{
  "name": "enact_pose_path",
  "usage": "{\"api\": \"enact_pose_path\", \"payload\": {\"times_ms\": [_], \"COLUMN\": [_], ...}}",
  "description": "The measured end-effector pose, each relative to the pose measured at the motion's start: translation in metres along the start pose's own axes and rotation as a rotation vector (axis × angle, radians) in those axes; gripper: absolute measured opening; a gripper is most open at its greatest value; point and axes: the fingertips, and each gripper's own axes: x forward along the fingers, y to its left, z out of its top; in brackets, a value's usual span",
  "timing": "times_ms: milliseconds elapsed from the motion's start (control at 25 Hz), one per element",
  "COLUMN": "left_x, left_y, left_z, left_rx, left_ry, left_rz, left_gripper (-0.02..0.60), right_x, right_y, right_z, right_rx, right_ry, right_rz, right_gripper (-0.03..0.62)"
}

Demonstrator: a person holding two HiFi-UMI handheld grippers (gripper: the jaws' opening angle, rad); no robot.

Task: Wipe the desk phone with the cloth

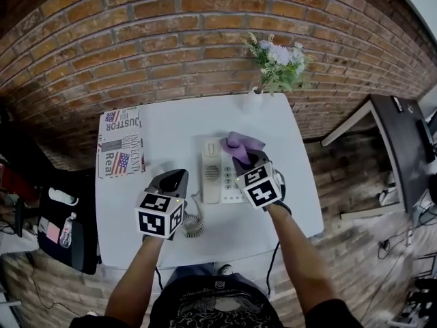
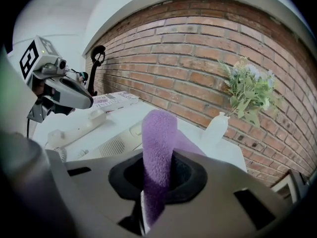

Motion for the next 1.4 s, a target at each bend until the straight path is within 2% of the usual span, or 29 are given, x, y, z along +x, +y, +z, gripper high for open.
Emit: {"api": "enact_pose_path", "payload": {"times_ms": [760, 1400], "left_x": [-0.049, -0.093], "left_y": [-0.045, -0.063], "left_z": [-0.031, -0.05], "left_rx": [-0.007, -0.031], "left_ry": [-0.021, -0.052], "left_rz": [0.066, 0.115], "left_gripper": [0.002, 0.002], "right_x": [-0.041, -0.079], "right_y": [0.062, 0.107], "right_z": [-0.051, -0.091], "right_rx": [-0.033, -0.021], "right_ry": [0.017, 0.05], "right_rz": [0.111, 0.171], "right_gripper": [0.043, 0.043]}}
